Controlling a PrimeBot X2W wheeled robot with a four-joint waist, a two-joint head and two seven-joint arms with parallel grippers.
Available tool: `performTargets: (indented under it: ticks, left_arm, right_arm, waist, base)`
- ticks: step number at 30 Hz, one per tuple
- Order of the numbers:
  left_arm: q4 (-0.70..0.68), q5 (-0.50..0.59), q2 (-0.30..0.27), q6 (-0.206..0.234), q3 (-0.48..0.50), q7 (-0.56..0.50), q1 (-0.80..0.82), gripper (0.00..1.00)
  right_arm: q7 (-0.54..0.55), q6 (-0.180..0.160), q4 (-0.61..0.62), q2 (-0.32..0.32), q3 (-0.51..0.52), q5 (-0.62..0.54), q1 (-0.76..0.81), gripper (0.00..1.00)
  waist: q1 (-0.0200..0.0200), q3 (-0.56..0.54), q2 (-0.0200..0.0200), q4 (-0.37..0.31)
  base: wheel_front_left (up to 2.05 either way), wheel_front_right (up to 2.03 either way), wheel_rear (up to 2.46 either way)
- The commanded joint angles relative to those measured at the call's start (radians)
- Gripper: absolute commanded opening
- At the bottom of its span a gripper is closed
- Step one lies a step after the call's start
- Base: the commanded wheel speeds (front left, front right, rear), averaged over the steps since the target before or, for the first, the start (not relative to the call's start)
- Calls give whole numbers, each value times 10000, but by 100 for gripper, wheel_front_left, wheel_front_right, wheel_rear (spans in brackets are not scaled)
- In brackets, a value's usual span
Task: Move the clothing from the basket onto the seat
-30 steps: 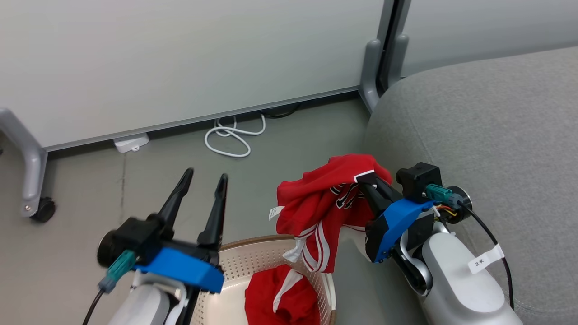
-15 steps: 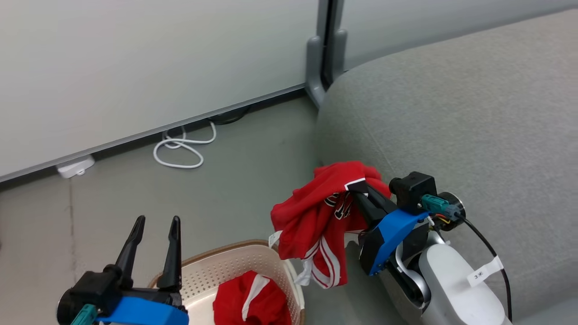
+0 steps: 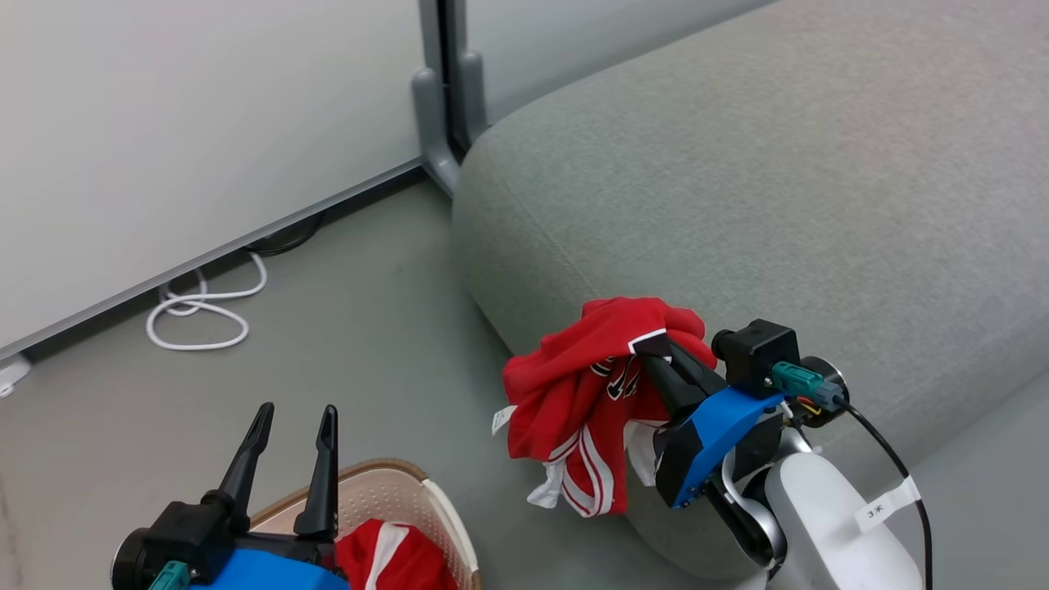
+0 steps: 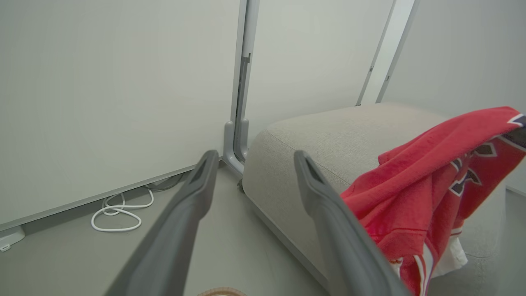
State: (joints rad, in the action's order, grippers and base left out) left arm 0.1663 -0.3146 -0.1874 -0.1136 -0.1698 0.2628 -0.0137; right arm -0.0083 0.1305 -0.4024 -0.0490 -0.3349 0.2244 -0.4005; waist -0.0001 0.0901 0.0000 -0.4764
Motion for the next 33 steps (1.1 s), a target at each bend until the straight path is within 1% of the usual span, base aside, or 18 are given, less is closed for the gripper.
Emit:
performTargets:
  ticks: [1,5,16,20,24,28,33]
  left_arm:
    - [17,127,19,-58,68,30,144,100]
    - [75,242,24,-101,-4,30,308,100]
    - [252,314,-151,-184,-162,30,674,100]
    - [190,318,-201,-195,-108,30,735,100]
    - [65,460,-289,-193,-193,30,899,100]
    - [-80,563,-474,-191,-282,30,1166,100]
    - [-506,696,-867,-194,-471,30,1813,100]
  right_arm:
    - [-18,5,86,-24,64,29,70,0]
    - [-77,5,146,-23,277,-22,133,0]
    - [-227,5,229,-18,621,145,147,0]
    - [-269,5,254,-18,685,315,-272,0]
    - [-75,5,418,-61,1292,-210,-1089,0]
    - [135,3,662,-430,1859,-364,-1984,0]
    - [561,5,1044,-1295,3267,33,-3573,0]
  waist:
    - [1,105,0,-443]
    - [1,259,0,-634]
    - [1,592,0,-697]
    - [1,741,0,-708]
    - [1,1126,0,-561]
    - [1,1653,0,-379]
    - [1,2922,0,-25]
  base:
    - [0,0,0]
    - [0,0,0]
    - [0,0,0]
    - [0,0,0]
    - [0,0,0]
    - [0,0,0]
    - [0,0,0]
